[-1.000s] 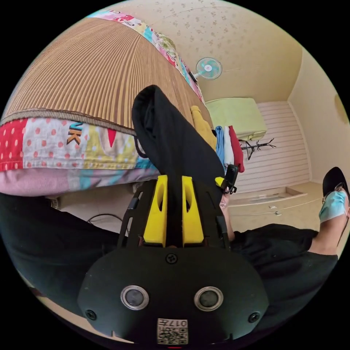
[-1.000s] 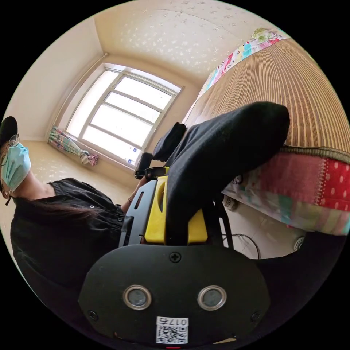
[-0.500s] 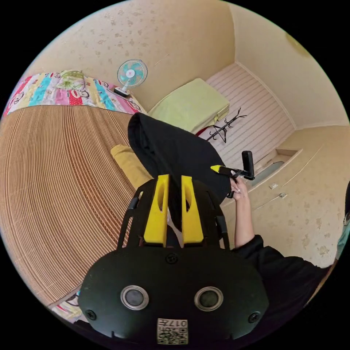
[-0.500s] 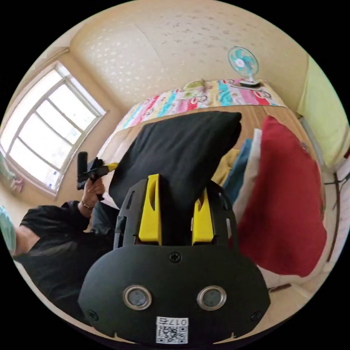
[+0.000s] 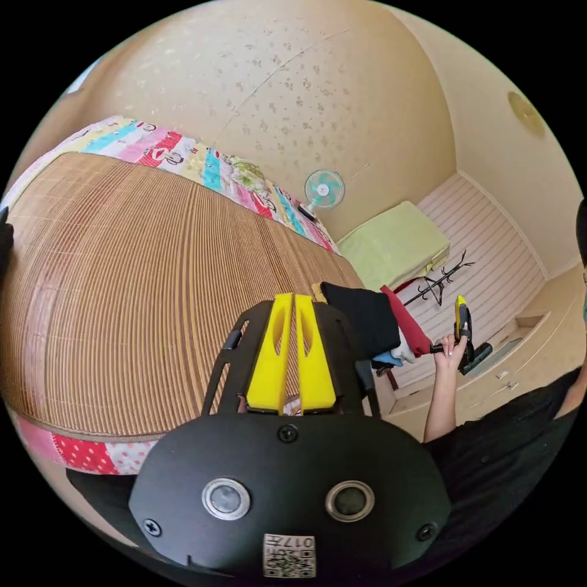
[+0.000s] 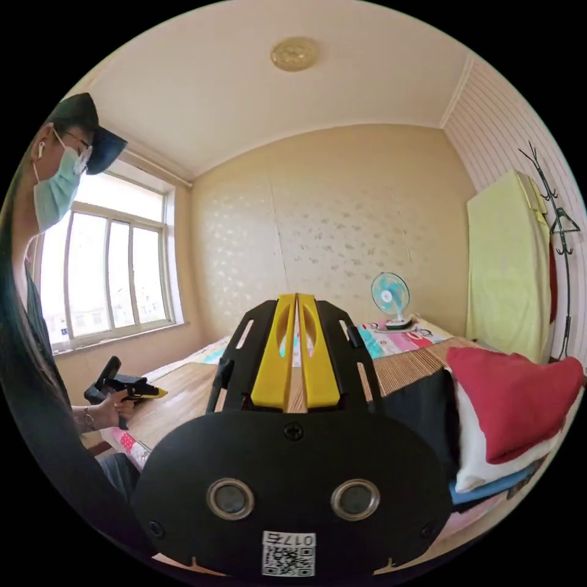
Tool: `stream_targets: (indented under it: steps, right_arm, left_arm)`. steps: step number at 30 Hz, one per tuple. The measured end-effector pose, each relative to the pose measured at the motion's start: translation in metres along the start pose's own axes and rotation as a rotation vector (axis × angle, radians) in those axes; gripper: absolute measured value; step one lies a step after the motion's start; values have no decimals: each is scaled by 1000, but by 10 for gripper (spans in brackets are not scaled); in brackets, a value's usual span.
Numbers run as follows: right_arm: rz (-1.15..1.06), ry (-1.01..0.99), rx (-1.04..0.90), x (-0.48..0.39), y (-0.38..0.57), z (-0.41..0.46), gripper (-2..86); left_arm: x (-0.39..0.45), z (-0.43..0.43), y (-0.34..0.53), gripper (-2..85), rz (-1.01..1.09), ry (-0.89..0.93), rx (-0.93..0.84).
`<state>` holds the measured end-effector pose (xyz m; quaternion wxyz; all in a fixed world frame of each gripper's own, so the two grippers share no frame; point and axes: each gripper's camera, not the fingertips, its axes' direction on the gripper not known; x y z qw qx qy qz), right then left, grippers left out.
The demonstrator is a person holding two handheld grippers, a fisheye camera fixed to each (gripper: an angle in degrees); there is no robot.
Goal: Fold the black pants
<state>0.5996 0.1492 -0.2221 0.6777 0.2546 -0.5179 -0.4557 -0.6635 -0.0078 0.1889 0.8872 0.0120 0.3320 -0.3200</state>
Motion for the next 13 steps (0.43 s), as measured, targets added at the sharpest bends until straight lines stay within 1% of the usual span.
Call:
stream_targets:
  steps: [1, 2, 4, 5, 7, 8, 9, 10, 11, 13]
  right_arm:
    - [-24, -93, 100, -10, -11, 6, 9]
    - [-28, -129, 151, -15, -17, 9, 9]
    - [33, -248, 297, -29, -47, 31, 11]
    - [61, -290, 320, -32, -57, 38, 13]
    - [177, -505, 400, -43, -106, 65, 19]
    - [194, -554, 414, -47, -120, 70, 21]
    - [198, -615, 419, -57, -151, 79, 25]
    - [184, -613, 380, -70, -185, 87, 31]
    - [178, -589, 342, -78, -202, 91, 35]
    - [103, -441, 177, -124, -269, 106, 60]
  left_arm:
    - [3, -40, -17, -6, -14, -9, 113]
    - [5, -60, -25, -7, -25, -17, 171]
    - [18, -136, -54, -9, -93, -80, 355]
    - [22, -155, -60, -9, -116, -96, 393]
    - [39, -230, -85, -9, -188, -154, 531]
    - [41, -248, -91, -9, -216, -162, 559]
    - [46, -283, -102, -9, -269, -174, 614]
    - [52, -318, -115, -9, -291, -187, 662]
    - [54, -335, -122, -9, -299, -193, 676]
    - [57, -398, -159, -8, -337, -249, 666]
